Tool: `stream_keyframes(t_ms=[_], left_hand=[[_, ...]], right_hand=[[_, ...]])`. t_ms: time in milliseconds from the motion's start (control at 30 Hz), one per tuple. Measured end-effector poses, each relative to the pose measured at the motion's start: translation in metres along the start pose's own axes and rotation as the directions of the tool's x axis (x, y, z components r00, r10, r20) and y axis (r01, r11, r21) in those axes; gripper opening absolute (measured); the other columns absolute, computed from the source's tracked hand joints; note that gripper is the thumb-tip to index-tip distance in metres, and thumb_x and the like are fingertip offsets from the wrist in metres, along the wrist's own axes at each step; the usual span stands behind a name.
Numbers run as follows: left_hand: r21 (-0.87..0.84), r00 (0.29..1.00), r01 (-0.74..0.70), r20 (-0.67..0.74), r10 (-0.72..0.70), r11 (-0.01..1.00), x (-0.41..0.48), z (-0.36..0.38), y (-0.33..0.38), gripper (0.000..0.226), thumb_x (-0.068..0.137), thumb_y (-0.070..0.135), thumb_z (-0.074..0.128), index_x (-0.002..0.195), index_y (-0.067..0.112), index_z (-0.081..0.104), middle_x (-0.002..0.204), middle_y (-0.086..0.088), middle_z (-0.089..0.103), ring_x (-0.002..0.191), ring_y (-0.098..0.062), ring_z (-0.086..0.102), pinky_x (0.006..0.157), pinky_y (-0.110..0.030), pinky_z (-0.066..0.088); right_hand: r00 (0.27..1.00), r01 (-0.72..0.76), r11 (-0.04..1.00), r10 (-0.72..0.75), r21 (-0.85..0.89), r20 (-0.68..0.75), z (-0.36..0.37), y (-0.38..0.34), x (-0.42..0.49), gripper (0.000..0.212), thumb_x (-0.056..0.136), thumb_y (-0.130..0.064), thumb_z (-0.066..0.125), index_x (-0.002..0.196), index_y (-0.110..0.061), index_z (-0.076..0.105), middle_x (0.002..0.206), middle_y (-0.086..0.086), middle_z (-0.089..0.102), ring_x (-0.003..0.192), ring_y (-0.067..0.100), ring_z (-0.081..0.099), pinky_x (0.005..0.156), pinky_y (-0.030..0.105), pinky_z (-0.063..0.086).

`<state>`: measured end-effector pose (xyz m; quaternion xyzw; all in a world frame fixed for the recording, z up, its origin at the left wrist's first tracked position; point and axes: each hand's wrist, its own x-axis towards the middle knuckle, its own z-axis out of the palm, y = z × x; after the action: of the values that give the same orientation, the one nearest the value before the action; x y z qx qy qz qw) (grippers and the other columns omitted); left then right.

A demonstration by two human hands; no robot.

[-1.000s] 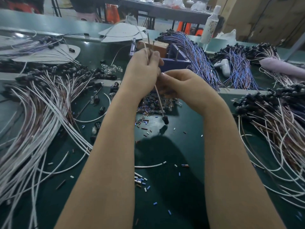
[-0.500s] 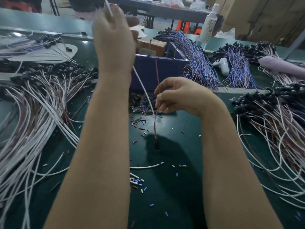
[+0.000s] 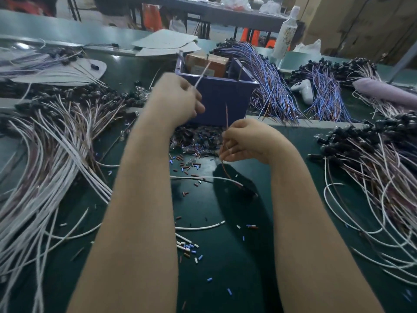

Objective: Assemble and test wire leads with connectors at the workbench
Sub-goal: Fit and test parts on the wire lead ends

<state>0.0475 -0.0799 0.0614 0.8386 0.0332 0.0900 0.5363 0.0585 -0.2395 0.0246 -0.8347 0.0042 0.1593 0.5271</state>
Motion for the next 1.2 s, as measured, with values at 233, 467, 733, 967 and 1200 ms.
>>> stream_keyframes(t_ms=[233, 467, 733, 967, 1200], left_hand=[[0.072, 0.999, 0.000, -0.036, 0.003, 0.997, 0.006, 0.018, -0.017, 0.032, 0.098, 0.017, 0.042, 0.072, 0.014, 0.060, 0.059, 0.002, 0.056, 0.049, -0.006, 0.043, 0.051, -0.021, 0.036], [-0.037, 0.991, -0.017, -0.135, 0.012, 0.999, 0.012, 0.023, -0.022, 0.030, 0.100, 0.018, 0.039, 0.076, 0.015, 0.057, 0.059, 0.003, 0.058, 0.045, -0.001, 0.043, 0.052, -0.021, 0.037], [-0.135, 0.993, 0.025, -0.109, -0.040, 0.990, 0.020, 0.040, -0.025, 0.022, 0.096, 0.009, 0.037, 0.090, 0.011, 0.058, 0.062, 0.005, 0.060, 0.055, -0.007, 0.045, 0.058, -0.024, 0.038], [-0.148, 0.995, 0.020, -0.095, -0.034, 0.989, 0.024, 0.041, -0.026, 0.023, 0.097, 0.010, 0.035, 0.091, 0.012, 0.058, 0.063, 0.005, 0.062, 0.054, -0.006, 0.045, 0.053, -0.023, 0.037], [-0.126, 0.998, -0.013, -0.065, 0.005, 0.992, 0.022, 0.041, -0.024, 0.024, 0.097, 0.011, 0.036, 0.093, 0.012, 0.059, 0.064, 0.005, 0.062, 0.053, -0.004, 0.045, 0.052, -0.022, 0.037]], right_hand=[[0.989, 0.126, 0.970, -0.107, 0.210, -0.100, 0.002, -0.001, 0.006, 0.015, 0.097, -0.002, 0.041, 0.083, -0.006, 0.047, 0.062, 0.014, 0.065, 0.049, 0.019, 0.066, 0.047, 0.023, 0.053], [0.941, 0.260, 0.947, -0.206, 0.187, -0.268, 0.005, 0.001, 0.011, 0.012, 0.099, -0.006, 0.041, 0.091, -0.009, 0.050, 0.063, 0.010, 0.063, 0.041, 0.011, 0.058, 0.045, 0.022, 0.052], [0.891, 0.310, 0.950, -0.280, 0.028, -0.356, 0.002, 0.004, 0.014, 0.014, 0.098, -0.007, 0.044, 0.107, -0.010, 0.054, 0.059, 0.002, 0.061, 0.037, 0.003, 0.048, 0.040, 0.015, 0.038], [0.875, 0.311, 0.950, -0.295, -0.022, -0.384, -0.003, 0.007, 0.016, 0.014, 0.097, -0.009, 0.046, 0.105, -0.014, 0.057, 0.058, 0.000, 0.059, 0.037, -0.003, 0.047, 0.043, 0.013, 0.035], [0.875, 0.311, 0.951, -0.289, -0.008, -0.388, -0.009, 0.007, 0.015, 0.017, 0.096, -0.008, 0.046, 0.106, -0.013, 0.059, 0.059, 0.003, 0.059, 0.036, -0.004, 0.045, 0.041, 0.011, 0.034]])
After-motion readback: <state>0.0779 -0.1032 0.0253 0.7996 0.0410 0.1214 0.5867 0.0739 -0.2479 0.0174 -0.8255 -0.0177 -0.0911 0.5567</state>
